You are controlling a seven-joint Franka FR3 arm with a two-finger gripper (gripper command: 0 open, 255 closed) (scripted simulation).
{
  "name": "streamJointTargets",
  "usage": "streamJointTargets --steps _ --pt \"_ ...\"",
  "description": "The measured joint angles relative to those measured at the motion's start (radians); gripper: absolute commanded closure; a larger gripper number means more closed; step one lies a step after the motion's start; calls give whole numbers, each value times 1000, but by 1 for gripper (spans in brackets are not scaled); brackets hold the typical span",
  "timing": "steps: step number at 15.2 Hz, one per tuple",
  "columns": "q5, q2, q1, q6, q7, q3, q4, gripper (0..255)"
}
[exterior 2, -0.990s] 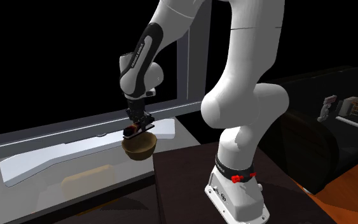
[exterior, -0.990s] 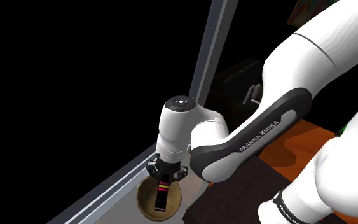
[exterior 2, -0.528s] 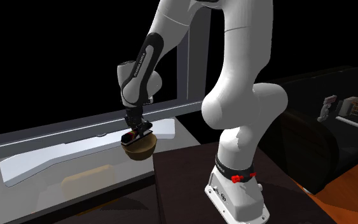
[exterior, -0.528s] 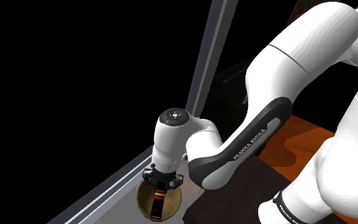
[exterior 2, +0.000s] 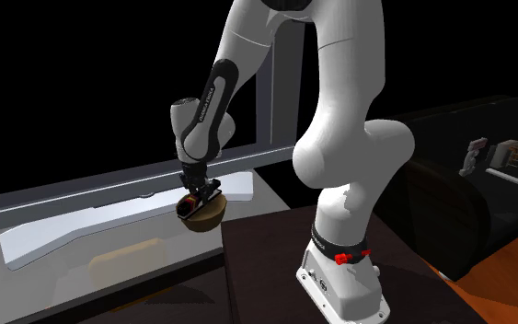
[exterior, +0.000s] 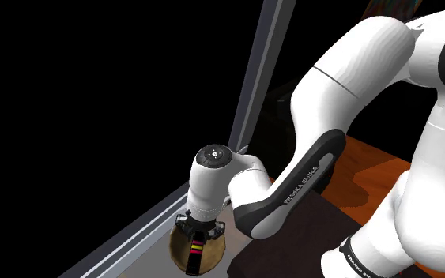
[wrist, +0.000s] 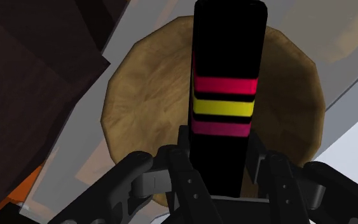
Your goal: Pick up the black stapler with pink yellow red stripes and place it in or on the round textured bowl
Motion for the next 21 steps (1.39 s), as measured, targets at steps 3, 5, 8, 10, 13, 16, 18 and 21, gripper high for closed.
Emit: streamJointTargets --steps 3,5,8,10,13,16,18,21 --pt "-2 0 0 1 1 -1 -1 255" --pt "-1 3 0 1 2 -1 -2 0" --pt "0 7 0 0 3 -2 -3 0" --pt "-1 7 0 1 2 -2 -3 0" --pt "96 -72 -51 -51 -71 65 -18 0" --pt "174 -129 -76 -94 -126 107 -21 0" --pt "186 -139 -79 -100 -134 112 -23 0" --pt "190 -141 -80 -101 -136 114 -24 0"
